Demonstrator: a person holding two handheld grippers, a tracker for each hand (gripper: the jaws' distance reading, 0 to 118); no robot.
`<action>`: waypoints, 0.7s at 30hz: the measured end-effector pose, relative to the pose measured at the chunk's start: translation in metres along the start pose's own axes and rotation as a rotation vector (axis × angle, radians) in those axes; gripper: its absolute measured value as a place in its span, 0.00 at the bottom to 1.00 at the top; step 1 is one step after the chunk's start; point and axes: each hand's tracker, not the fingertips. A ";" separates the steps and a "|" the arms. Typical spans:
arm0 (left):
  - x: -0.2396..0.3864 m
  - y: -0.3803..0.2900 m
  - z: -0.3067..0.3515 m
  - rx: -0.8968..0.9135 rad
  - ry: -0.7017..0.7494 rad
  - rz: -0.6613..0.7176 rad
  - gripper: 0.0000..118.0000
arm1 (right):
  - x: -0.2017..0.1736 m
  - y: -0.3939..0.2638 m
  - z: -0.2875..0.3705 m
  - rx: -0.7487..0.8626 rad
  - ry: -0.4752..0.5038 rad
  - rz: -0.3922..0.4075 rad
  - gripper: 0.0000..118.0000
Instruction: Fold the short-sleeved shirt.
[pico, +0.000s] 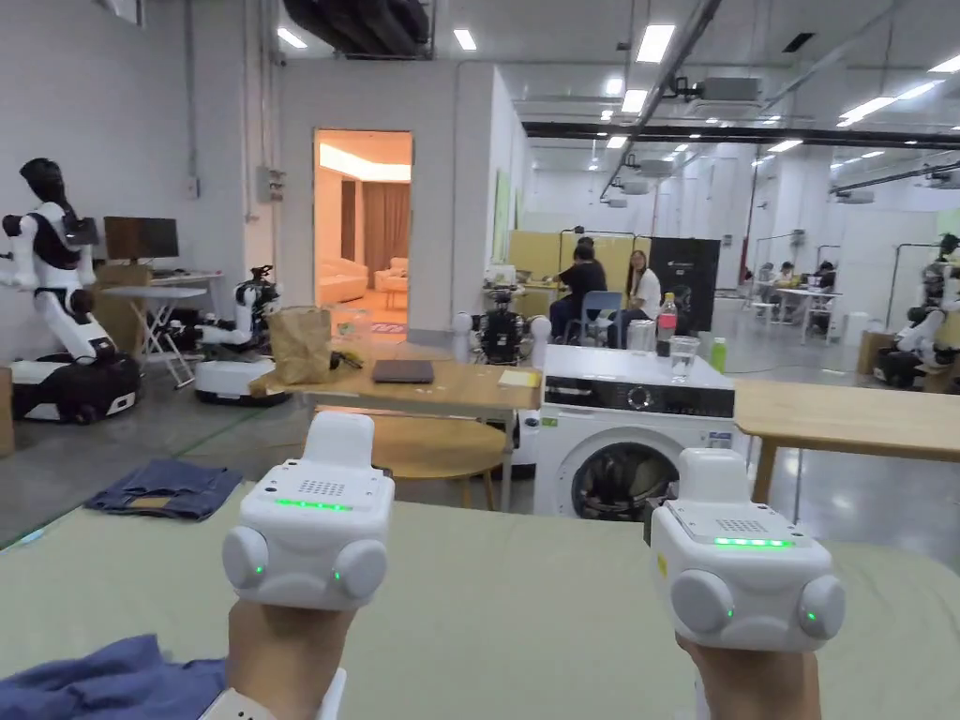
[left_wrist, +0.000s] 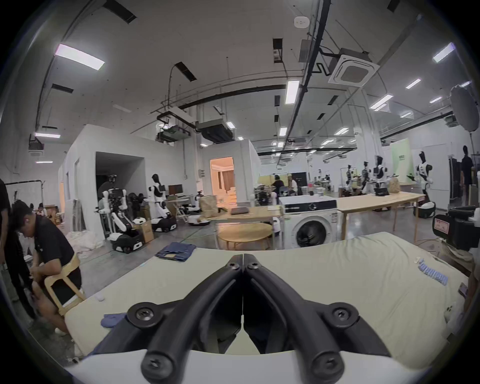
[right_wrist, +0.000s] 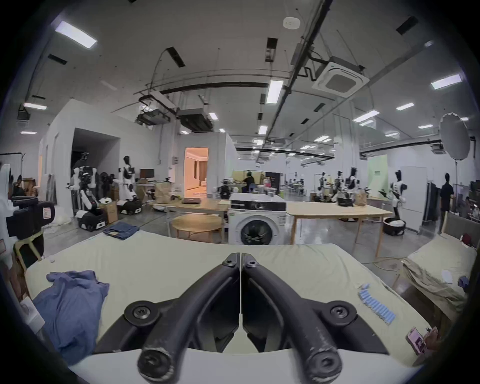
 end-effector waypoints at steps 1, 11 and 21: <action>-0.016 -0.002 0.006 -0.008 0.030 -0.006 0.00 | -0.015 0.001 -0.002 0.002 0.037 0.009 0.00; -0.188 -0.046 0.072 -0.193 0.349 -0.061 0.00 | -0.206 -0.040 0.018 -0.025 0.444 0.010 0.00; -0.220 -0.126 0.001 -0.534 0.245 0.000 0.13 | -0.245 -0.088 -0.011 -0.076 0.487 0.036 0.00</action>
